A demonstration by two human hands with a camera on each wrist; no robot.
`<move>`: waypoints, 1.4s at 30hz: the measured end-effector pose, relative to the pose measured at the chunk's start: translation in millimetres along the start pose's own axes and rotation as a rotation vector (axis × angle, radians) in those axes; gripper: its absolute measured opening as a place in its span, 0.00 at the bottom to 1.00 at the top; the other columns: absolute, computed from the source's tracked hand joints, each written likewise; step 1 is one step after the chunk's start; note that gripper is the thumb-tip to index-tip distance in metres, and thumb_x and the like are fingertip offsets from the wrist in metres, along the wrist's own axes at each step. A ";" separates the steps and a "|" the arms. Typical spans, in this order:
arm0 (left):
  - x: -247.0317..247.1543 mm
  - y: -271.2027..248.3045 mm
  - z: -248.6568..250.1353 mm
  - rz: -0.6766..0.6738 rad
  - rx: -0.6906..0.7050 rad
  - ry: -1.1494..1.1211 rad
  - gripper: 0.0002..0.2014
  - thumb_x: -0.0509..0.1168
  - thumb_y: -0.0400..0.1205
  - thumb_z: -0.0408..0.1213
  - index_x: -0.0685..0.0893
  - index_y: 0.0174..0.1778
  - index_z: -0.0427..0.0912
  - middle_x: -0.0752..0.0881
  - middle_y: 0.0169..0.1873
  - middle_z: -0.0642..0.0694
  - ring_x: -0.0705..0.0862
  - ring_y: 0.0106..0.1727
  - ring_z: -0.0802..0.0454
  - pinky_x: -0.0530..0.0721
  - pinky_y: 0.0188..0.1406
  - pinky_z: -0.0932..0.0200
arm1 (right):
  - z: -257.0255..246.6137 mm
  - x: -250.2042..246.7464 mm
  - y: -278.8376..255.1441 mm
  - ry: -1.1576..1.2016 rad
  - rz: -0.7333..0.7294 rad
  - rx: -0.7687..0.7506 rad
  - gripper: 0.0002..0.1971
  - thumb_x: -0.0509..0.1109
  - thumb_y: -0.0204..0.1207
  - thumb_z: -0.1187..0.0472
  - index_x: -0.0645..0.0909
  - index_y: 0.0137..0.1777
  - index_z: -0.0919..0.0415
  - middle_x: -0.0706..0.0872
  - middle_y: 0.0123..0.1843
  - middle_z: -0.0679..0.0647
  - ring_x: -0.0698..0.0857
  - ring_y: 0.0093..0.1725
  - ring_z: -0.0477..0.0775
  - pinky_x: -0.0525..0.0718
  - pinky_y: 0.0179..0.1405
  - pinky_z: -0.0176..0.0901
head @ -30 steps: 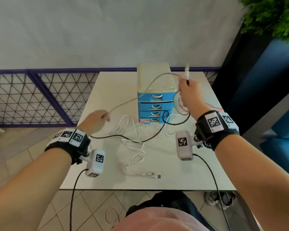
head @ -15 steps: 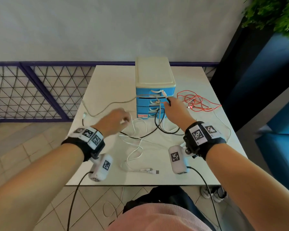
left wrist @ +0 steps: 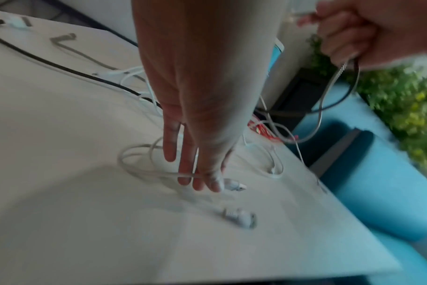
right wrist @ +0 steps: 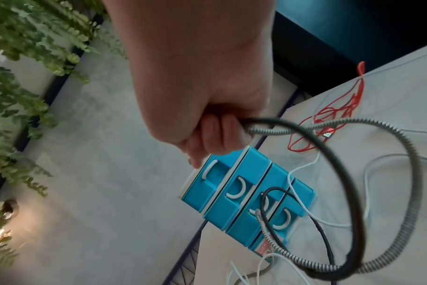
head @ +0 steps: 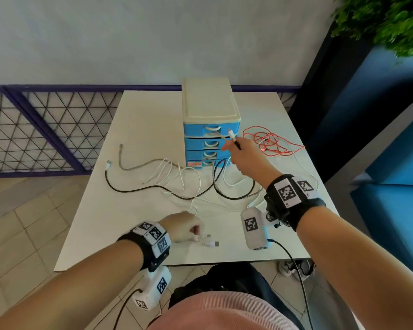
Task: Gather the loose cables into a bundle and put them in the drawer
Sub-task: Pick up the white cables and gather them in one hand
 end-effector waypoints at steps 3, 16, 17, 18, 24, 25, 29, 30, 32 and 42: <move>-38.6 -5.1 -2.9 0.183 -0.046 -0.213 0.03 0.72 0.76 0.35 0.85 0.43 0.45 0.89 0.39 0.51 0.86 0.40 0.57 0.81 0.42 0.64 | 12.9 3.4 1.4 0.257 -0.011 0.117 0.09 0.52 0.87 0.59 0.72 0.46 0.54 0.73 0.32 0.51 0.66 0.21 0.45 0.65 0.17 0.33; -185.0 -44.3 45.8 0.776 0.087 -0.736 0.07 0.61 0.85 0.37 0.75 0.42 0.40 0.82 0.26 0.45 0.79 0.20 0.53 0.83 0.27 0.54 | -15.3 53.7 -9.8 0.635 -0.246 0.044 0.14 0.65 0.82 0.48 0.79 0.43 0.58 0.63 0.26 0.45 0.62 0.25 0.46 0.65 0.26 0.39; -184.7 -43.5 47.0 0.769 0.093 -0.738 0.07 0.60 0.85 0.37 0.75 0.43 0.40 0.82 0.27 0.45 0.79 0.20 0.54 0.83 0.28 0.53 | -18.1 54.6 -9.1 0.655 -0.236 0.033 0.13 0.65 0.83 0.50 0.77 0.40 0.57 0.63 0.26 0.46 0.61 0.26 0.46 0.64 0.26 0.40; -183.8 -42.9 47.6 0.760 0.097 -0.742 0.06 0.59 0.86 0.37 0.75 0.45 0.40 0.82 0.27 0.45 0.79 0.21 0.54 0.82 0.28 0.53 | -19.1 54.1 -7.3 0.662 -0.215 0.025 0.13 0.64 0.84 0.51 0.77 0.40 0.57 0.63 0.26 0.46 0.61 0.26 0.46 0.64 0.27 0.40; -162.2 -41.3 44.5 0.581 0.097 -0.635 0.07 0.59 0.86 0.36 0.74 0.59 0.40 0.88 0.38 0.48 0.85 0.38 0.62 0.79 0.41 0.72 | -18.1 37.6 0.8 0.658 -0.085 0.006 0.14 0.66 0.82 0.53 0.85 0.55 0.63 0.64 0.27 0.46 0.64 0.25 0.45 0.68 0.25 0.39; -155.9 -41.2 42.3 0.532 0.093 -0.587 0.08 0.60 0.86 0.38 0.75 0.59 0.41 0.90 0.42 0.49 0.85 0.43 0.65 0.78 0.45 0.73 | -18.7 34.8 1.8 0.664 -0.084 0.003 0.14 0.66 0.82 0.53 0.85 0.56 0.63 0.64 0.27 0.46 0.64 0.26 0.45 0.68 0.26 0.39; -141.8 -41.7 35.7 0.406 0.130 -0.397 0.19 0.71 0.78 0.38 0.76 0.63 0.47 0.88 0.50 0.56 0.82 0.60 0.64 0.75 0.63 0.68 | -18.5 27.7 3.4 0.602 -0.073 -0.012 0.15 0.64 0.83 0.52 0.85 0.54 0.63 0.63 0.28 0.48 0.63 0.26 0.46 0.68 0.25 0.37; -142.4 -41.5 37.0 0.406 0.142 -0.289 0.21 0.72 0.76 0.36 0.75 0.64 0.47 0.88 0.50 0.57 0.82 0.59 0.63 0.74 0.62 0.69 | -17.3 27.5 3.4 0.588 -0.069 -0.007 0.14 0.63 0.84 0.52 0.85 0.52 0.62 0.63 0.28 0.47 0.64 0.26 0.45 0.69 0.25 0.36; -147.5 -41.4 42.0 0.446 0.163 -0.078 0.19 0.72 0.76 0.34 0.76 0.61 0.45 0.87 0.46 0.58 0.83 0.54 0.58 0.75 0.56 0.67 | -14.4 28.5 3.6 0.583 -0.068 0.007 0.14 0.62 0.85 0.52 0.84 0.48 0.59 0.63 0.28 0.47 0.64 0.25 0.44 0.69 0.24 0.35; -185.3 -53.2 24.4 0.781 0.091 -0.492 0.07 0.65 0.81 0.29 0.83 0.48 0.45 0.85 0.41 0.51 0.86 0.36 0.60 0.82 0.44 0.68 | 0.4 12.6 7.4 0.739 -0.112 0.064 0.11 0.61 0.85 0.56 0.82 0.53 0.63 0.65 0.22 0.43 0.62 0.22 0.43 0.64 0.21 0.35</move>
Point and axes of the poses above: each hand's wrist, its own y-axis towards the middle knuckle, its own x-axis out of the palm, z = x × y, the point moved 8 cm from there along y, towards the middle knuckle
